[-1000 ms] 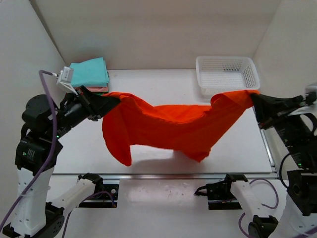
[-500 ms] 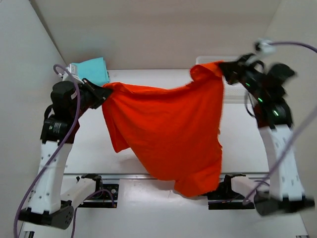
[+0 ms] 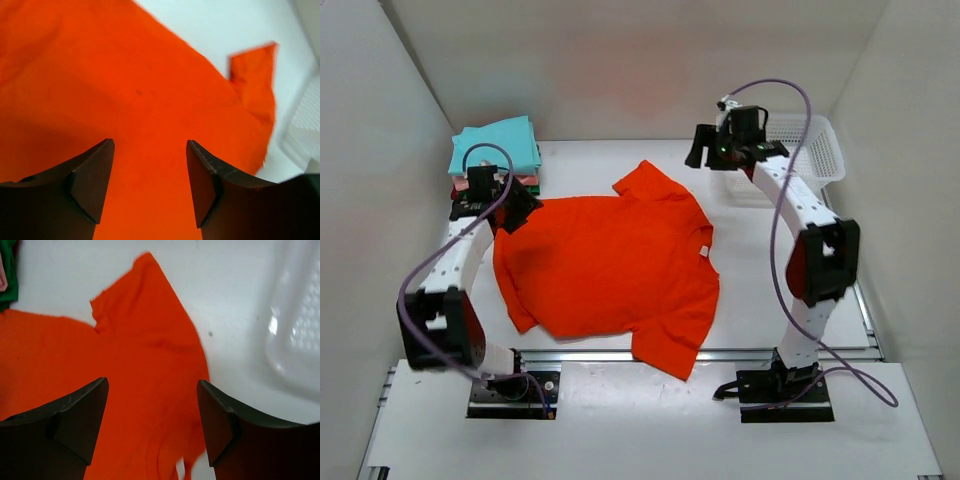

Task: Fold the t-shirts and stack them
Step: Flatten out the tshirt

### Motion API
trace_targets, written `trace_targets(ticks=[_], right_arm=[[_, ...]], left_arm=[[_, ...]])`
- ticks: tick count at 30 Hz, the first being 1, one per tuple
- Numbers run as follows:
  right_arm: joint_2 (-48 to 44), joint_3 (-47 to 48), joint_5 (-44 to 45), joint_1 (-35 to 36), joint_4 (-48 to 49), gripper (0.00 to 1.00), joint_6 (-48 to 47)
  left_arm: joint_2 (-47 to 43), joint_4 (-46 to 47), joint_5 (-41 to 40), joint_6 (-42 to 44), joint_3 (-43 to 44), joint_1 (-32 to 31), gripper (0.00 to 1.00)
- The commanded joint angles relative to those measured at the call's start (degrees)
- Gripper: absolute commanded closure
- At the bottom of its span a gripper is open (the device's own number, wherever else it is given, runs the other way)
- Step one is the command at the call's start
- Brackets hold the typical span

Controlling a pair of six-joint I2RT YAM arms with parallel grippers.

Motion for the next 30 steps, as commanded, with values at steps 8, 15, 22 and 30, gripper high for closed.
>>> trace_targets(ticks=[8,15,22,30], right_arm=[[-36.1,-41.42,-1.9,-0.12,-0.61,0.4,0.2],[-38.32,-54.99,-8.14,8.49,5.18,0.42,0.38],[-33.4,-59.05,-9.57,10.86,6.87,0.44,-1.12],[-24.34,-59.05,-5.35,9.21,6.95,0.44,-2.0]], left_arm=[[-26.69,-10.41,2.48,4.61,-18.3,-3.3,0.31],[-17.14,-7.53,-2.79,6.98,-21.83,-8.84,0.28],[2.18,-7.69,-4.28,11.89,-11.47,-10.15,0.27],[11.53,-8.75,-1.31,14.8,-3.38,-10.25,0.26]])
